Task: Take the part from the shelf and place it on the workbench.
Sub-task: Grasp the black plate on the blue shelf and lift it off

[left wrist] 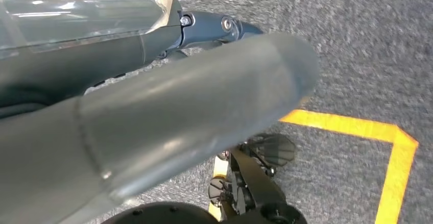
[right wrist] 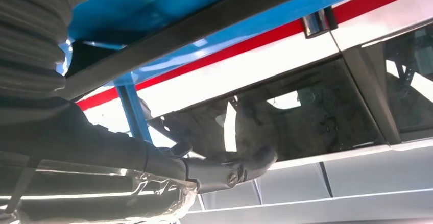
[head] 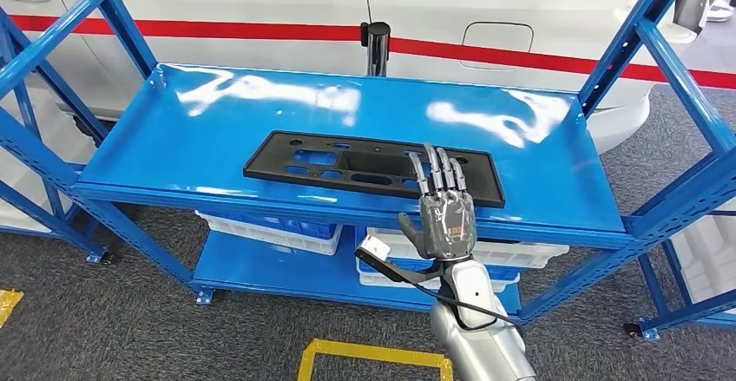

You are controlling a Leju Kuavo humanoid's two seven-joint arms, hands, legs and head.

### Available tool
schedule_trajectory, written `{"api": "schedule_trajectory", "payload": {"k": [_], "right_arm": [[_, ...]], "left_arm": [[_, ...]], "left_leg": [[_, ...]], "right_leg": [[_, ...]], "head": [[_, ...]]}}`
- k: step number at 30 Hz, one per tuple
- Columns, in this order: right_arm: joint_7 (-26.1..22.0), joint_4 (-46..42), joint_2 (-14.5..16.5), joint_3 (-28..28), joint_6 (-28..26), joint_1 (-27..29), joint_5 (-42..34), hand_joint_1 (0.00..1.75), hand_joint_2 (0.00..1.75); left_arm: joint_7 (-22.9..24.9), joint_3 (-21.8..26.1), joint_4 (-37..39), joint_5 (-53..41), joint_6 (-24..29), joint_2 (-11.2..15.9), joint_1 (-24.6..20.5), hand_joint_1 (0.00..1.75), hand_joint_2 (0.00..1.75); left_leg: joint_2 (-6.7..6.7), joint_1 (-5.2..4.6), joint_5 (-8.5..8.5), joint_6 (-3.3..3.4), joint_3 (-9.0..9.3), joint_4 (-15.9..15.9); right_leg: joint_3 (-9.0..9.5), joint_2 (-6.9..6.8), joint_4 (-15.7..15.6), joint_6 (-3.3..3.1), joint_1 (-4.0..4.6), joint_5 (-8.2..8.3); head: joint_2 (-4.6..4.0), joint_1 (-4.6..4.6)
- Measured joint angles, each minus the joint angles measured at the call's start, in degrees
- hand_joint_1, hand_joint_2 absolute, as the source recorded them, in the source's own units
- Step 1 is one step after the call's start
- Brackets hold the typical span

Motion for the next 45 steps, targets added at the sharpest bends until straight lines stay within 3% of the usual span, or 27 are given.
{"api": "schedule_trajectory", "payload": {"k": [2, 4, 7, 8, 9, 10, 12, 13, 14, 15, 18, 21, 24, 28, 32, 45], "right_arm": [[0.0, 0.1, 0.0, 0.0, 0.0, -0.1, 0.0, 0.00, 1.75], [0.0, 0.3, 0.0, 0.0, 0.0, -0.3, 0.1, 0.00, 1.75], [0.2, 1.2, 0.0, 0.1, -0.1, -0.6, 0.2, 0.00, 1.75], [0.3, 1.5, 0.0, 0.2, -0.1, -0.5, 0.4, 0.00, 1.75], [0.4, 1.9, 0.0, 0.3, -0.1, -0.5, 0.5, 0.00, 1.75], [0.5, 2.2, 0.0, 0.5, -0.1, -0.5, 0.6, 0.00, 1.75], [0.5, 2.8, 0.3, 1.0, -0.1, -0.7, 0.5, 0.00, 1.75], [0.3, 3.2, 0.5, 1.5, -0.1, -0.9, 0.1, 0.00, 1.75], [-0.1, 3.7, 0.7, 2.2, -0.1, -1.1, -0.3, 0.00, 1.75], [-0.4, 4.2, 1.0, 2.9, -0.1, -1.3, -0.9, 0.00, 1.75], [-1.0, 5.8, 2.0, 5.3, -0.1, -2.0, -2.0, 0.00, 1.75], [-1.4, 7.2, 2.6, 7.0, -0.1, -2.8, -2.6, 0.00, 1.75], [-1.9, 9.6, 3.6, 9.1, 0.0, -4.4, -3.9, 0.00, 1.75], [-2.5, 13.7, 5.5, 12.4, 0.3, -7.2, -5.8, 0.00, 1.75], [-3.5, 16.8, 6.9, 14.7, 0.8, -9.4, -7.5, 0.00, 1.75], [-4.4, 23.3, 10.1, 18.6, 1.6, -13.6, -9.0, 0.00, 1.75]], "left_arm": [[0.0, 0.0, 0.0, 0.0, 0.0, 0.0, 0.0, 0.00, 0.00], [0.0, -0.1, 0.0, 0.0, -0.1, 0.0, 0.0, 0.00, 0.00], [0.0, -0.5, 0.0, 0.2, -0.1, 0.0, -0.1, 0.00, 0.00], [0.0, -0.5, 0.0, 0.3, -0.1, 0.0, -0.1, 0.00, 0.00], [0.0, -0.6, 0.0, 0.3, 0.0, 0.0, -0.1, 0.00, 0.00], [-0.2, -0.6, 0.0, 0.4, 0.1, -0.1, -0.1, 0.00, 0.00], [-0.6, -0.8, 0.0, 0.4, 0.6, -0.1, -0.1, 0.00, 0.00], [-0.9, -0.8, 0.0, 0.4, 1.0, -0.1, -0.1, 0.00, 0.00], [-1.1, -0.9, 0.0, 0.4, 1.4, -0.1, -0.1, 0.00, 0.00], [-1.2, -1.0, 0.0, 0.4, 1.6, -0.1, -0.1, 0.00, 0.00], [-1.3, -1.2, 0.0, 0.5, 2.0, -0.1, -0.2, 0.00, 0.00], [-1.3, -1.3, 0.0, 0.4, 2.2, -0.1, -0.2, 0.00, 0.00], [-0.9, -1.4, 0.0, 0.4, 2.4, -0.1, -0.2, 0.00, 0.00], [-0.7, -1.6, 0.0, 0.4, 2.7, -0.1, -0.3, 0.00, 0.00], [-0.7, -2.2, 0.0, 0.4, 3.0, -0.1, -0.3, 0.00, 0.00], [-0.3, -2.6, 0.0, 0.4, 3.3, -0.1, -0.3, 0.00, 0.00]], "left_leg": [[-0.01, 0.08, 0.17, 0.60, 0.40, -0.7], [0.05, 0.48, 0.43, 1.19, 1.10, -1.5], [0.04, 0.63, 0.26, 1.48, 1.44, -1.8], [0.00, 0.67, 0.15, 1.43, 1.49, -1.8], [-0.09, 0.77, 0.01, 1.28, 1.63, -1.8], [-0.18, 0.92, -0.16, 1.05, 1.87, -1.7], [-0.32, 1.19, -0.69, 0.27, 2.54, -1.7], [-0.34, 1.20, -1.00, -0.21, 2.77, -1.6], [-0.33, 1.15, -1.33, -0.50, 2.90, -1.5], [-0.29, 1.08, -1.49, -0.35, 2.93, -1.5], [-0.19, 1.29, -1.48, 0.78, 3.24, -1.8], [-0.10, 1.50, -1.43, 0.73, 3.58, -2.3], [-0.05, 1.64, -1.27, 0.27, 3.74, -2.7], [-0.03, 1.82, -1.15, -1.51, 4.00, -3.1], [-0.02, 1.82, -1.17, -2.30, 4.03, -3.1], [-0.01, 1.56, -1.23, -2.40, 4.03, -3.0]], "right_leg": [[0.02, -0.08, 0.1, 0.60, -0.05, -0.23], [-1.34, -0.22, 2.8, 0.87, -0.12, -1.51], [-7.67, -0.27, 14.0, 0.97, -0.77, -5.35], [-9.46, -0.28, 16.6, 1.27, -1.02, -5.88], [-10.09, -0.30, 16.9, 1.84, -1.28, -5.32], [-9.52, -0.33, 15.0, 2.55, -1.57, -3.87], [-6.03, -0.56, 6.5, 3.92, -2.16, 0.25], [-4.42, -0.61, 3.1, 4.07, -2.27, 1.68], [-3.39, -0.62, 0.8, 3.89, -2.44, 2.57], [-3.07, -0.54, 0.2, 3.54, -2.43, 2.79], [-2.93, -0.13, 0.1, 2.90, -2.15, 2.82], [-2.86, -0.02, 0.2, 2.26, -1.80, 2.65], [-2.90, 0.04, 0.2, 1.77, -1.56, 2.63], [-2.91, 0.05, 0.2, 1.62, -1.39, 2.56], [-2.88, 0.04, 0.2, 1.57, -1.37, 2.54], [-2.87, 0.03, 0.2, 1.58, -1.64, 2.54]], "head": [[0.01, 0.00], [0.00, 0.12], [0.00, 0.31], [0.00, 0.31], [0.00, 0.31], [0.00, 0.31], [0.00, 0.39], [0.00, 0.49], [0.00, 0.51], [0.01, 0.51], [0.00, 0.37], [0.00, 0.37], [0.00, 0.38], [0.00, 0.40], [0.00, 0.44], [0.00, 0.43]]}}
